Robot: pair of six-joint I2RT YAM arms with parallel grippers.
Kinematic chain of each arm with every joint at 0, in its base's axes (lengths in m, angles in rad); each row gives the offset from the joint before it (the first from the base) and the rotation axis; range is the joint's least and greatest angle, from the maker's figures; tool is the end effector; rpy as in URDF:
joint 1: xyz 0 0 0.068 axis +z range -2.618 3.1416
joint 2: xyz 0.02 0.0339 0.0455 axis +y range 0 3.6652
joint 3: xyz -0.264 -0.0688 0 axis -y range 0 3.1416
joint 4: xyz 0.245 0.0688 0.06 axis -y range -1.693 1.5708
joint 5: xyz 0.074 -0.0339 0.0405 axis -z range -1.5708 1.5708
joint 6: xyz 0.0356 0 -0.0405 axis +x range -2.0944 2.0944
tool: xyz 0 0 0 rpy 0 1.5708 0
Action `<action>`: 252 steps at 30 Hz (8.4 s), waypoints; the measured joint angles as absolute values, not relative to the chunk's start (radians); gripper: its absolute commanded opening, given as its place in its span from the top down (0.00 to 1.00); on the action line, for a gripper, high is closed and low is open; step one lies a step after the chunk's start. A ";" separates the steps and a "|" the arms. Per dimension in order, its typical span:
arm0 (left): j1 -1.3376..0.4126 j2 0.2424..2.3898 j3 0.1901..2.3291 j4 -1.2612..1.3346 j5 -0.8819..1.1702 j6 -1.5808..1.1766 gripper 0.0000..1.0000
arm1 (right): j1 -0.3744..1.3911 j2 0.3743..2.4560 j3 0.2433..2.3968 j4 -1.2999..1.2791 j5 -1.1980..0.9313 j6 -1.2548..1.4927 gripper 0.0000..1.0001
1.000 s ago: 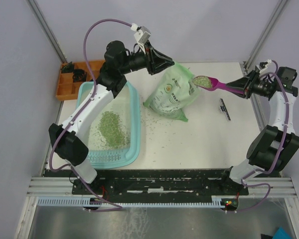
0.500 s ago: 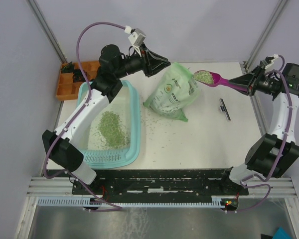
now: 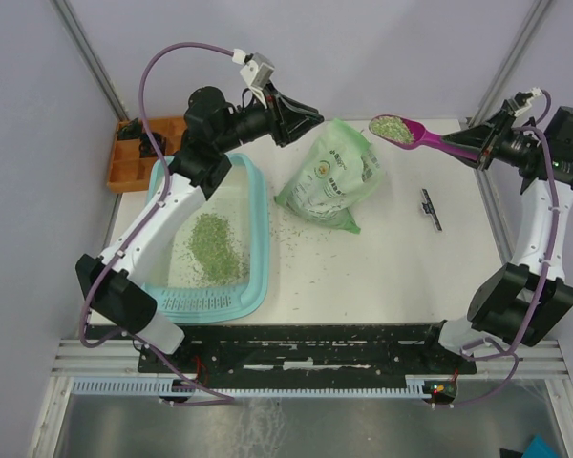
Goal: Fill the litter box with clean litter
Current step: 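Scoop the cat litter from the cat litter bag, then pour the cat litter into the litter box, then scoop the cat litter from the cat litter bag.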
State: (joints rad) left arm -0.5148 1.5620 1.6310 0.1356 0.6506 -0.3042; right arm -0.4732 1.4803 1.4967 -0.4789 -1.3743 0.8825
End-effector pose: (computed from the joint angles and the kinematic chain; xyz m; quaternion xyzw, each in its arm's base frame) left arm 0.3011 -0.1951 0.4750 0.3094 0.5687 -0.4777 0.5939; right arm 0.2941 -0.1114 0.4043 0.1522 0.7214 0.6108 0.2887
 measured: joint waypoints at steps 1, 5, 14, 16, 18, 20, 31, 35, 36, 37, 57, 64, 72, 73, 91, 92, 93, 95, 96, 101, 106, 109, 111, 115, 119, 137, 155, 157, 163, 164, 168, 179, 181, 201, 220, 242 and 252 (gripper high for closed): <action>-0.515 1.559 1.631 0.135 0.643 -0.304 0.65 | -0.465 1.480 1.497 -0.459 -1.377 0.905 0.98; -0.514 1.543 1.631 0.124 0.617 -0.304 0.66 | -0.416 1.480 1.506 -0.410 -1.380 0.966 0.98; -0.507 1.476 1.613 0.096 0.529 -0.280 0.66 | -0.270 1.499 1.565 -0.356 -1.369 1.036 0.98; -0.505 1.451 1.594 0.091 0.493 -0.274 0.66 | -0.232 1.509 1.576 -0.351 -1.360 1.044 0.98; -0.500 1.427 1.573 0.086 0.455 -0.270 0.65 | -0.199 1.519 1.585 -0.351 -1.351 1.051 0.98; -0.493 1.401 1.558 0.081 0.413 -0.269 0.65 | -0.165 1.528 1.590 -0.350 -1.341 1.056 0.98; -0.451 1.309 1.509 0.080 0.269 -0.268 0.65 | -0.030 1.576 1.608 -0.299 -1.304 1.100 0.98; -0.446 1.299 1.501 0.076 0.253 -0.268 0.65 | 0.016 1.608 1.642 -0.286 -1.299 1.107 0.98; -0.446 1.297 1.499 0.076 0.248 -0.268 0.65 | 0.029 1.617 1.651 -0.284 -1.299 1.110 0.98; -0.445 1.296 1.498 0.073 0.242 -0.268 0.65 | 0.041 1.626 1.659 -0.281 -1.299 1.111 0.98; -0.438 1.178 1.468 0.029 0.113 -0.218 0.65 | 0.307 1.782 1.765 -0.194 -1.287 1.168 0.98; -0.438 1.127 1.441 0.019 0.042 -0.192 0.67 | 0.411 1.794 1.765 -0.182 -1.282 1.167 0.98; -0.438 1.076 1.418 -0.002 0.000 -0.184 0.67 | 0.535 1.876 1.808 -0.220 -1.278 1.127 0.98; -0.438 1.070 1.415 -0.007 -0.001 -0.184 0.67 | 0.547 1.892 1.827 -0.238 -1.275 1.109 0.98; -0.434 1.038 1.393 -0.031 -0.054 -0.162 0.67 | 0.672 2.054 2.229 -0.782 -1.021 0.591 0.98; -0.434 1.038 1.393 -0.033 -0.056 -0.162 0.67 | 0.677 2.057 2.241 -0.806 -1.006 0.567 0.98; -0.433 1.038 1.393 -0.035 -0.058 -0.161 0.67 | 0.681 2.062 2.258 -0.833 -0.985 0.541 0.98; -0.433 1.037 1.393 -0.041 -0.065 -0.155 0.67 | 0.684 2.075 2.288 -0.875 -0.951 0.498 0.98; -0.434 1.037 1.393 -0.045 -0.070 -0.153 0.67 | 0.684 2.082 2.301 -0.887 -0.937 0.482 0.98; -0.433 1.029 1.386 -0.052 -0.081 -0.140 0.67 | 0.679 2.128 2.371 -0.925 -0.883 0.426 0.98; -0.433 1.021 1.369 -0.055 -0.086 -0.139 0.67 | 0.666 2.188 2.442 -0.940 -0.846 0.394 0.98; -0.433 1.019 1.357 -0.059 -0.090 -0.139 0.67 | 0.655 2.230 2.503 -0.940 -0.822 0.379 0.98; -0.433 1.019 1.351 -0.066 -0.097 -0.139 0.67 | 0.638 2.262 2.556 -0.947 -0.797 0.364 0.98; -0.433 1.019 1.349 -0.075 -0.103 -0.139 0.67 | 0.621 2.295 2.634 -0.955 -0.730 0.317 0.98; -0.433 1.018 1.344 -0.073 -0.104 -0.139 0.67 | 0.614 2.295 2.677 -0.950 -0.672 0.274 0.98; -0.433 1.019 1.281 -0.047 -0.138 -0.139 0.68 | 0.734 2.229 2.640 -0.920 -0.467 0.013 0.98; -0.433 0.924 1.200 0.018 -0.231 -0.139 0.62 | 0.831 2.151 2.524 -0.892 -0.292 -0.170 0.99; -0.433 0.924 1.200 0.018 -0.230 -0.139 0.57 | 0.825 2.151 2.524 -0.889 -0.278 -0.165 0.99; -0.433 0.939 1.200 0.018 -0.203 -0.138 0.49 | 0.732 2.151 2.551 -0.905 -0.330 -0.025 0.98; -0.433 0.948 1.200 0.019 -0.198 -0.138 0.48 | 0.698 2.150 2.558 -0.904 -0.348 0.008 0.98; -0.433 1.006 1.203 0.032 -0.153 -0.139 0.47 | 0.500 2.098 2.519 -0.889 -0.419 0.146 0.98; -0.433 1.390 1.439 0.032 0.159 -0.159 0.41 | 0.009 1.808 2.321 -0.859 -0.657 0.444 0.98; -0.433 1.467 1.496 0.035 0.235 -0.172 0.39 | -0.107 1.766 2.303 -0.843 -0.728 0.501 0.98; -0.357 2.160 2.166 0.037 0.902 -0.373 0.31 | -0.349 1.651 2.115 -1.203 -0.956 0.272 0.98; -0.430 2.266 2.128 0.080 0.994 -0.482 0.68 | -0.349 1.653 2.071 -1.344 -0.889 0.131 0.98; -0.463 2.156 2.040 -0.127 0.918 -0.367 0.97 | -0.118 1.740 2.053 -1.372 -0.772 0.102 0.98; -0.472 2.030 1.877 -0.120 0.888 -0.351 0.97 | -0.019 1.793 2.053 -1.399 -0.672 0.077 0.98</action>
State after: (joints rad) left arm -0.4717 2.0304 1.8767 -0.1200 0.8883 -0.3511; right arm -0.0193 1.7931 2.0529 -1.3991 -0.6720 0.0772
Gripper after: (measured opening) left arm 0.040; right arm 0.346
